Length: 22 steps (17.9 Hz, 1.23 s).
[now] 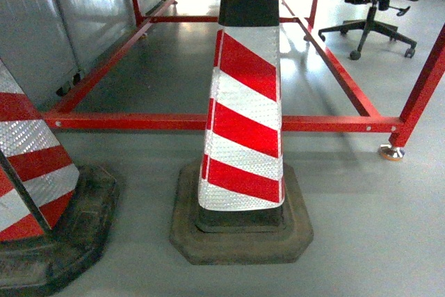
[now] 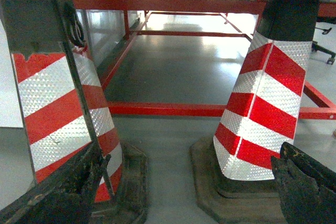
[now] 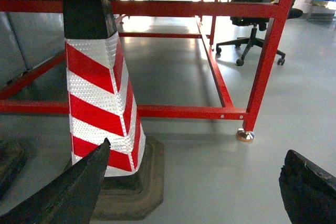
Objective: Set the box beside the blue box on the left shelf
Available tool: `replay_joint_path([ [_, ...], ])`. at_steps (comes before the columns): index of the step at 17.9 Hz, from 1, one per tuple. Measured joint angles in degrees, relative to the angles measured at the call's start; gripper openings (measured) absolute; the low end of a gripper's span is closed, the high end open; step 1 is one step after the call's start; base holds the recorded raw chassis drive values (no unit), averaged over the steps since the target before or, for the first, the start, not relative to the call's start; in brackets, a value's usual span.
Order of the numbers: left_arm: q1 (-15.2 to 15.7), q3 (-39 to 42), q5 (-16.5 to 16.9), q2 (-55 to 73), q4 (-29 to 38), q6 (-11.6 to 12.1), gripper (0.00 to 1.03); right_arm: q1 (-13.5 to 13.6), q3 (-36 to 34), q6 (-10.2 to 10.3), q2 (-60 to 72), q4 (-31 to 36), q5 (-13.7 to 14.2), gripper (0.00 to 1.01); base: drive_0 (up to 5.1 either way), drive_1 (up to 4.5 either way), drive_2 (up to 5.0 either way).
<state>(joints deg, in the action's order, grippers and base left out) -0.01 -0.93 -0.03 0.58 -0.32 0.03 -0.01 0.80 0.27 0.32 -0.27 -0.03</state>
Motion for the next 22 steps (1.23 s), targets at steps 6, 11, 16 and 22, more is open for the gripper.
replay_joint_path([
  [6, 0.0, 0.0, 0.0, 0.0, 0.0, 0.0, 0.98, 0.0, 0.0, 0.0, 0.0, 0.0, 0.0, 0.98, 0.0, 0.0, 0.0],
  [11, 0.0, 0.0, 0.0, 0.0, 0.0, 0.0, 0.98, 0.0, 0.0, 0.0, 0.0, 0.0, 0.0, 0.98, 0.0, 0.0, 0.0],
  [16, 0.0, 0.0, -0.1, 0.0, 0.0, 0.0, 0.98, 0.0, 0.0, 0.0, 0.0, 0.0, 0.0, 0.98, 0.0, 0.0, 0.0],
  [22, 0.0, 0.0, 0.0, 0.0, 0.0, 0.0, 0.98, 0.0, 0.0, -0.1, 0.0, -0.1, 0.0, 0.98, 0.0, 0.0, 0.0],
])
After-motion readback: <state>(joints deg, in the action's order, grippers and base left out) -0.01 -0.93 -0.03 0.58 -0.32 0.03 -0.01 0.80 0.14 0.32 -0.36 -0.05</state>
